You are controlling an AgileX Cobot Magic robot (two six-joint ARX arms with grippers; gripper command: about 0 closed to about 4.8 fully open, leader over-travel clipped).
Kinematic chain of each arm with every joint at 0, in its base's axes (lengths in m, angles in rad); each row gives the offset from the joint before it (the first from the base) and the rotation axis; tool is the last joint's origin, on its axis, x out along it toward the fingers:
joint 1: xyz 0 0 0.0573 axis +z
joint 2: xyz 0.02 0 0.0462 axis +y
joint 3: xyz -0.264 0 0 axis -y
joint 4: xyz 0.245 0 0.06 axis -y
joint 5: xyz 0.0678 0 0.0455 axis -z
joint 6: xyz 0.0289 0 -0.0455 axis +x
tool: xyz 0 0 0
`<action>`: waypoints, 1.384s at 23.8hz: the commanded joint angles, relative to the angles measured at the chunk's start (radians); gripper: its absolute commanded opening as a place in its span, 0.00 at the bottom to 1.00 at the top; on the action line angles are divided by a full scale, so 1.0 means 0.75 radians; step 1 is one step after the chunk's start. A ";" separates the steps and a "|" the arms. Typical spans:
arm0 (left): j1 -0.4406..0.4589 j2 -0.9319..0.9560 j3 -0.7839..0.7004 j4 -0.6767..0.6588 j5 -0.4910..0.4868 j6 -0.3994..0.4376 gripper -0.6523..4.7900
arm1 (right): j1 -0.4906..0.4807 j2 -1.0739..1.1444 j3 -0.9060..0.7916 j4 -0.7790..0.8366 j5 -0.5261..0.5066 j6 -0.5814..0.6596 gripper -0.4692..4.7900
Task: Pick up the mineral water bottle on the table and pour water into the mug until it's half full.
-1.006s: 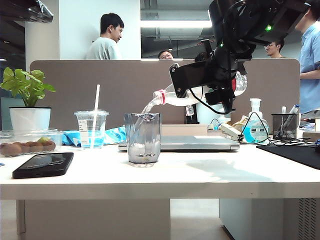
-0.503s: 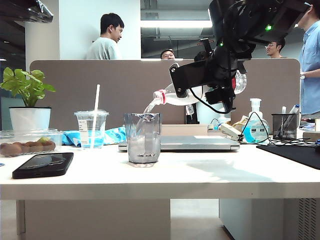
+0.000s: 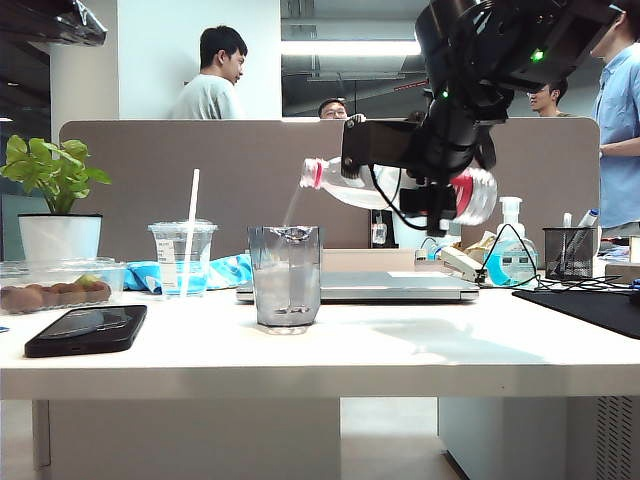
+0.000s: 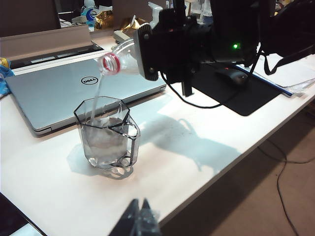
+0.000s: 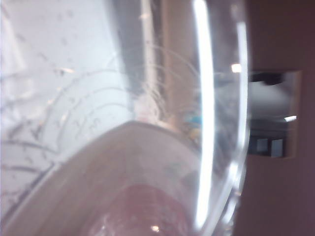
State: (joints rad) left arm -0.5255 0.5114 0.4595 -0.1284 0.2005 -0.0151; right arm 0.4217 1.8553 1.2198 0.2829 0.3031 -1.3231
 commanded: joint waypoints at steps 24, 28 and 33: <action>0.002 -0.002 0.008 0.013 0.002 0.010 0.11 | -0.041 0.286 -0.465 1.202 -0.497 1.846 0.60; 0.002 -0.003 0.008 0.013 0.002 0.010 0.11 | -0.041 0.286 -0.465 1.203 -0.498 1.845 0.91; 0.002 -0.003 0.008 0.013 0.003 0.010 0.11 | -0.038 0.267 -0.476 1.204 -0.502 1.843 1.00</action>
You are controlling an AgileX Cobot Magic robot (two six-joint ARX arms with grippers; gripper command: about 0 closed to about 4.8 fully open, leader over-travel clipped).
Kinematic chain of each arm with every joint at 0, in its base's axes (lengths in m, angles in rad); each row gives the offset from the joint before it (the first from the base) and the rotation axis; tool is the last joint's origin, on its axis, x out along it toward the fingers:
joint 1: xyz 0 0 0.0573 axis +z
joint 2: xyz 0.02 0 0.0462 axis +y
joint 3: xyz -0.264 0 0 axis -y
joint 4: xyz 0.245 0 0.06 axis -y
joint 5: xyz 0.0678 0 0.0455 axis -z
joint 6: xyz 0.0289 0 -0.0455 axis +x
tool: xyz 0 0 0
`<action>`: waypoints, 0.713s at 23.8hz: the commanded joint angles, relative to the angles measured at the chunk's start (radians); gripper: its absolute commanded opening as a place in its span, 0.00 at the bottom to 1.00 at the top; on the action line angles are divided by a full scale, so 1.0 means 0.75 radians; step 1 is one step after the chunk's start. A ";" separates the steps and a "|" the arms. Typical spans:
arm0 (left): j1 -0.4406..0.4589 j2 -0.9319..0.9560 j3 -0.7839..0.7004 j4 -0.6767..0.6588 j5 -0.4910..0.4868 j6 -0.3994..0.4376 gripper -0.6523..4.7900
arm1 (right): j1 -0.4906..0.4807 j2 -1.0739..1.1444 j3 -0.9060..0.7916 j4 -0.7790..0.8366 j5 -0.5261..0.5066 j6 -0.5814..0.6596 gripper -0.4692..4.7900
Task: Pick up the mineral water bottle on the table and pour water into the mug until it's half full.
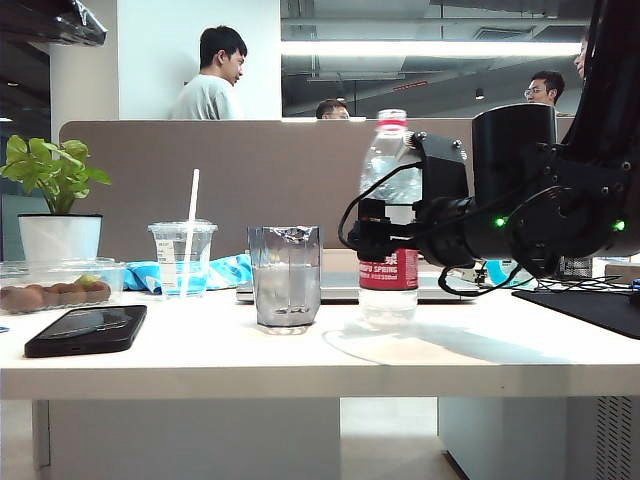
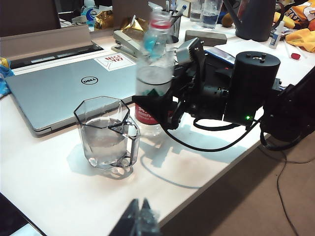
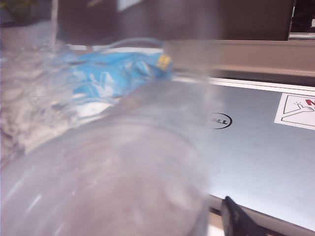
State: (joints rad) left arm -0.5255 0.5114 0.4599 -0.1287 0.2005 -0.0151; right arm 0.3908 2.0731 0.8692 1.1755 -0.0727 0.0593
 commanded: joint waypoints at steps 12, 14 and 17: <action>0.002 -0.003 0.007 0.013 0.003 0.010 0.11 | 0.008 -0.485 -0.474 -0.006 0.097 -0.051 1.00; 0.002 -0.002 0.007 0.013 0.003 0.010 0.11 | 0.008 -0.603 -0.578 -0.038 0.154 -0.056 0.97; 0.002 -0.003 0.007 0.014 0.003 0.010 0.11 | 0.007 -0.745 -0.694 -0.047 0.265 -0.056 0.88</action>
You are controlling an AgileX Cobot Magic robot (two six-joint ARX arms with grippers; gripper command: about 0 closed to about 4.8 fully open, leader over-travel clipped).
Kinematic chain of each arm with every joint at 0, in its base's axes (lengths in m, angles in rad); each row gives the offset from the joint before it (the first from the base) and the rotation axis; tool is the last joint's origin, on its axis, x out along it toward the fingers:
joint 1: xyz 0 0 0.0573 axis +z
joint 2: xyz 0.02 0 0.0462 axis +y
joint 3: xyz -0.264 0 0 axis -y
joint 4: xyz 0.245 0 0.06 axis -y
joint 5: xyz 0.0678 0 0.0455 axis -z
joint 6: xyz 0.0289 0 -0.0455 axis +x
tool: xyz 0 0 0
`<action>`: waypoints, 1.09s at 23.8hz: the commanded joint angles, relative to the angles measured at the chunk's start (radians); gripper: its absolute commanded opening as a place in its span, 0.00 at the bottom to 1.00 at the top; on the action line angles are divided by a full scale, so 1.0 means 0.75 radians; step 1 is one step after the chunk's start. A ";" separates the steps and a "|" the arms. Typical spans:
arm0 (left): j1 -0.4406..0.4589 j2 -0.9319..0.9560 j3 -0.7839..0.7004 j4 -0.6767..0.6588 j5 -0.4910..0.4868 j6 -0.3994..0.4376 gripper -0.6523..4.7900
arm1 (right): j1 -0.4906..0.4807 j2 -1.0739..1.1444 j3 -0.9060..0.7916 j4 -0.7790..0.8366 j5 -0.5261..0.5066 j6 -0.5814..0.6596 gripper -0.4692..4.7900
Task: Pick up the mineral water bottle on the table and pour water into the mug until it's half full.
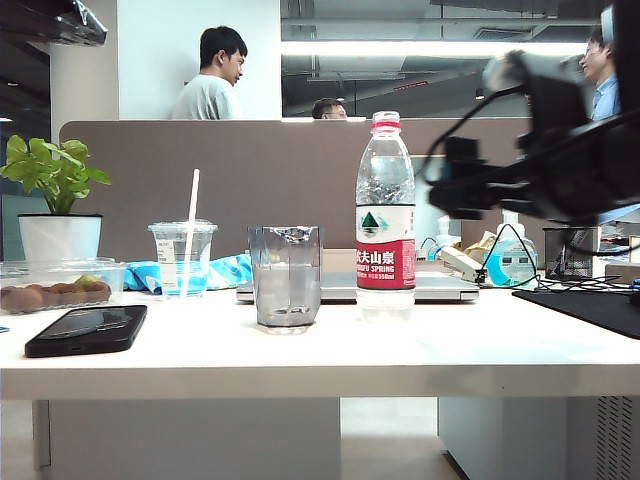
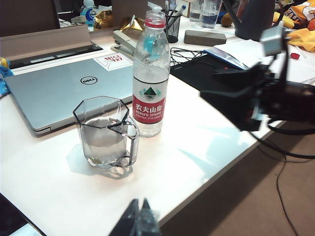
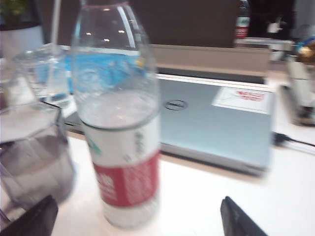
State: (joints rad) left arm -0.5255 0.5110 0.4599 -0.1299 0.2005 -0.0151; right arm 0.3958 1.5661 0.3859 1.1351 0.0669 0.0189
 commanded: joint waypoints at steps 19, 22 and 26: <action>0.002 -0.001 0.007 0.014 0.002 0.010 0.11 | -0.196 -1.128 -0.201 -1.181 0.133 -0.080 0.08; 0.002 -0.001 0.007 0.014 0.002 0.010 0.11 | -0.340 -1.321 -0.272 -1.212 -0.025 -0.079 0.08; 0.002 -0.001 0.007 0.015 0.003 0.010 0.11 | -0.407 -1.503 -0.316 -1.337 -0.040 -0.074 0.08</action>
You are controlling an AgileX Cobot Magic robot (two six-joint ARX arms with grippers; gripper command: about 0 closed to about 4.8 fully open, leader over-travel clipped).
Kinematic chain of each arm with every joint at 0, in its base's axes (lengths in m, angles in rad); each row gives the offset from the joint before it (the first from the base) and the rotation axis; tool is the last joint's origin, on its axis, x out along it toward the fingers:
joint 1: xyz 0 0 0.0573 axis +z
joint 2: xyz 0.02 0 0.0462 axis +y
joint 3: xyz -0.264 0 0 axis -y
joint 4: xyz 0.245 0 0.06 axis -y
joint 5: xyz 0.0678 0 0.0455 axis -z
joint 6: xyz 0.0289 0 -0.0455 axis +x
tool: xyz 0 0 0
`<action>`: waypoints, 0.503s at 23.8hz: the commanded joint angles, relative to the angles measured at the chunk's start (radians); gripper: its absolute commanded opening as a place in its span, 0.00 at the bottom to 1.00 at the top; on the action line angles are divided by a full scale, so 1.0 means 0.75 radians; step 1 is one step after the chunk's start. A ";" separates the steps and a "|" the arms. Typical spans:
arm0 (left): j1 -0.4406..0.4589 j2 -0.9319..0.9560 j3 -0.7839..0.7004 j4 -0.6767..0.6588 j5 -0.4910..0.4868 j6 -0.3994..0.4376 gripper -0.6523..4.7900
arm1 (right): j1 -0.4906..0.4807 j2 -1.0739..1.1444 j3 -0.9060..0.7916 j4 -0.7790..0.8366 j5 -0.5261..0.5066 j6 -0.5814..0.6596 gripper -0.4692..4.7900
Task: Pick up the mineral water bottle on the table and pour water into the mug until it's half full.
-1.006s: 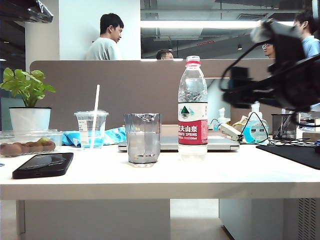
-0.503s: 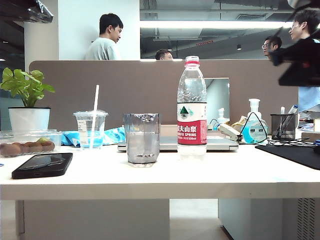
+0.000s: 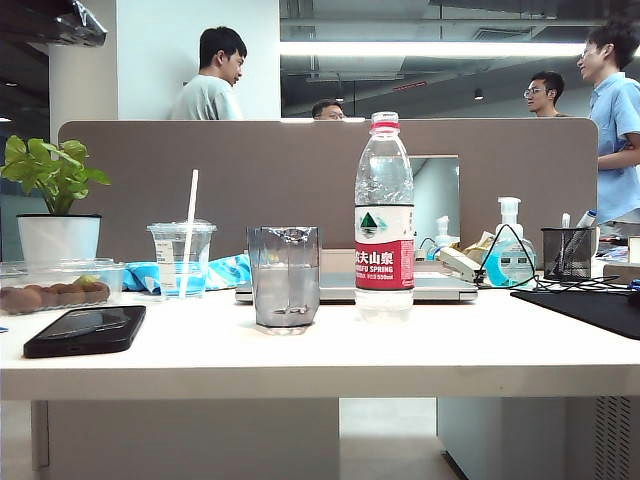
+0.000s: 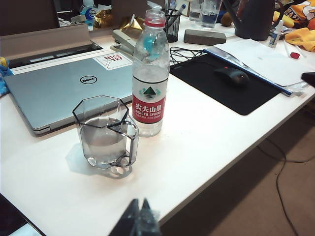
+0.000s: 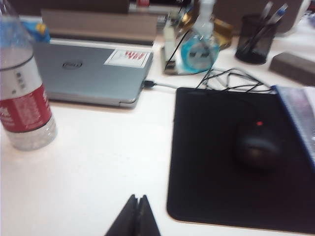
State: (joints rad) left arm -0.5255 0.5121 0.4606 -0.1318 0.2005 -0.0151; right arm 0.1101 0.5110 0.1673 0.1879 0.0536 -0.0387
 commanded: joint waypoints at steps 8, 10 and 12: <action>0.002 -0.003 0.006 0.017 0.003 0.010 0.11 | -0.036 -0.350 -0.101 -0.278 -0.050 0.018 0.08; 0.002 -0.003 0.006 0.017 0.002 0.010 0.11 | -0.036 -0.439 -0.145 -0.339 -0.050 0.018 0.08; 0.002 -0.003 0.006 0.017 0.003 0.010 0.11 | -0.036 -0.488 -0.176 -0.371 -0.050 0.018 0.08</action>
State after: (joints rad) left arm -0.5255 0.5121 0.4602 -0.1314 0.2005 -0.0151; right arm 0.0837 0.1612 0.0448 -0.0742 0.0177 -0.0296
